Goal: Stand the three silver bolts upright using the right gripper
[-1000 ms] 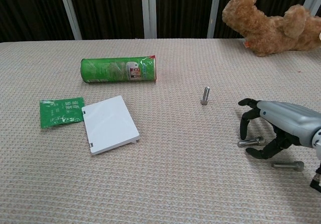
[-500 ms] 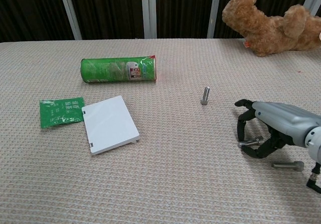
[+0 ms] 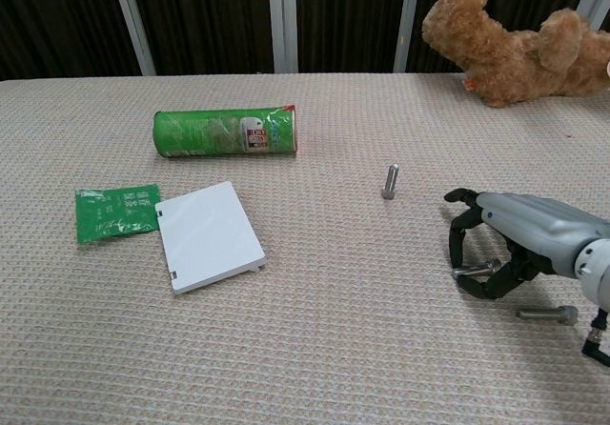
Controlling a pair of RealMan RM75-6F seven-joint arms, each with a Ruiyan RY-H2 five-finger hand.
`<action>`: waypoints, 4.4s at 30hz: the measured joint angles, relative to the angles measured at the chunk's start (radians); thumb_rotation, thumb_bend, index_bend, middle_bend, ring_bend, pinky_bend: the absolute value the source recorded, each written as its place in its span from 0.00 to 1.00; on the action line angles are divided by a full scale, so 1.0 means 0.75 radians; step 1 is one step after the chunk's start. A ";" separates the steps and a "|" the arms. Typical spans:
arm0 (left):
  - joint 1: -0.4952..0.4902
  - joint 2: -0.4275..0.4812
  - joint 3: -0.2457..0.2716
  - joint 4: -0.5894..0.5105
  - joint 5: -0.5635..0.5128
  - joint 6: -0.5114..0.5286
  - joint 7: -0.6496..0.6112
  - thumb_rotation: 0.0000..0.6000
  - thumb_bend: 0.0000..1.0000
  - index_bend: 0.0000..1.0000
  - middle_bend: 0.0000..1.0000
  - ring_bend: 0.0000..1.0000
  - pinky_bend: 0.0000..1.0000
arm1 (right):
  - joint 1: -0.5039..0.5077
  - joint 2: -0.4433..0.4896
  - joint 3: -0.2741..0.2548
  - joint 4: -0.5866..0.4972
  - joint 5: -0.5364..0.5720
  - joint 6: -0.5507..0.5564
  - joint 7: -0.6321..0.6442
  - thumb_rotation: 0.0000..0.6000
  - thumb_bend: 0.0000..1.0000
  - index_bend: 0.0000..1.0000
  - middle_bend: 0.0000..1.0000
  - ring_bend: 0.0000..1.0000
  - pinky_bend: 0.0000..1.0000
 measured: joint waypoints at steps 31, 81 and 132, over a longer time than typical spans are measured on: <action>0.002 0.000 0.001 -0.001 0.003 0.003 0.002 1.00 0.24 0.06 0.03 0.00 0.14 | 0.035 0.036 0.102 -0.086 0.076 -0.015 0.049 1.00 0.38 0.62 0.00 0.00 0.00; 0.003 -0.003 0.000 -0.004 0.000 0.005 0.013 1.00 0.24 0.06 0.02 0.00 0.14 | 0.117 0.103 0.196 -0.057 0.296 -0.049 0.148 1.00 0.38 0.53 0.00 0.00 0.00; 0.002 -0.011 0.002 -0.010 0.003 0.007 0.037 1.00 0.24 0.06 0.02 0.00 0.14 | -0.144 0.682 0.016 -0.502 -0.062 0.095 0.321 1.00 0.29 0.27 0.00 0.00 0.00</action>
